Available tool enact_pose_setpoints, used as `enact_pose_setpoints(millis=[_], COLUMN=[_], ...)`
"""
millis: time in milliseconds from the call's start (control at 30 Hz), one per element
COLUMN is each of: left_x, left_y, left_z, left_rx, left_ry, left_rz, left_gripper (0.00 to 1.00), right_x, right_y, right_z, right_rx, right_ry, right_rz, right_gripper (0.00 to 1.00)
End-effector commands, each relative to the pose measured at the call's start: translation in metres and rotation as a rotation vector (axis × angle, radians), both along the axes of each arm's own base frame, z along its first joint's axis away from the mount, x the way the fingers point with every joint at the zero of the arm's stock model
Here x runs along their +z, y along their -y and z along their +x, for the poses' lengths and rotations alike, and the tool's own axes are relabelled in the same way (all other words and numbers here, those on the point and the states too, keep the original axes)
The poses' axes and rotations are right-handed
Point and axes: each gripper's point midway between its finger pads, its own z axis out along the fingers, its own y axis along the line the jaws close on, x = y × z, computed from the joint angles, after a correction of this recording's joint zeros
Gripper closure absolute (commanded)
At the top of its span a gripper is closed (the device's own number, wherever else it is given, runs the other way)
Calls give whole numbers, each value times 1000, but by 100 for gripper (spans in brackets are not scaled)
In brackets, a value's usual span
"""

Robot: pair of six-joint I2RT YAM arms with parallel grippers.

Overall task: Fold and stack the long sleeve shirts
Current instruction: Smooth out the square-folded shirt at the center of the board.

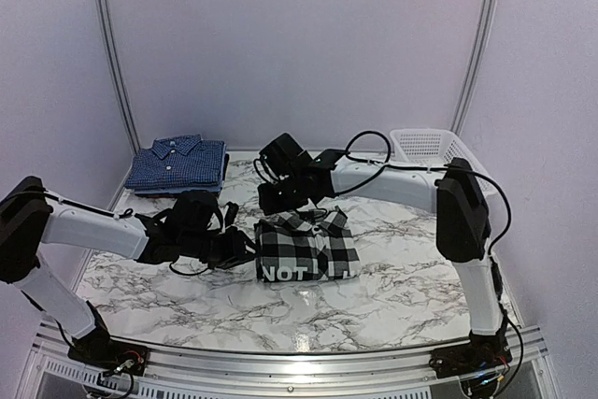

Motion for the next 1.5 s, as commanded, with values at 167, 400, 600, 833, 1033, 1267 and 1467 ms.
enact_pose_setpoints(millis=[167,400,600,833,1033,1267,1467], left_x=[2,-8,-25,-34,-40,-43,-50], left_y=[12,25,20,12,7,3,-3], left_z=[7,6,4,0,-2,-5,-7], left_rx=[-27,-68,-42,-17,-6,-2,17], left_ry=[9,-24,-62,-83,-96,-102,-110], left_rz=[1,3,33,54,65,73,93], left_gripper=[62,63,82,100,100,100,100], right_x=[-4,-32,-41,-36,-20,-10,-14], right_y=[36,31,27,22,18,33,34], right_z=[21,34,33,29,25,39,51], right_rx=[-83,-17,-2,19,39,-22,-52], right_ry=[28,-6,-40,-53,-51,-13,22], right_rz=[-55,-52,-37,-4,46,69,101], right_gripper=[65,65,66,77,86,100,100])
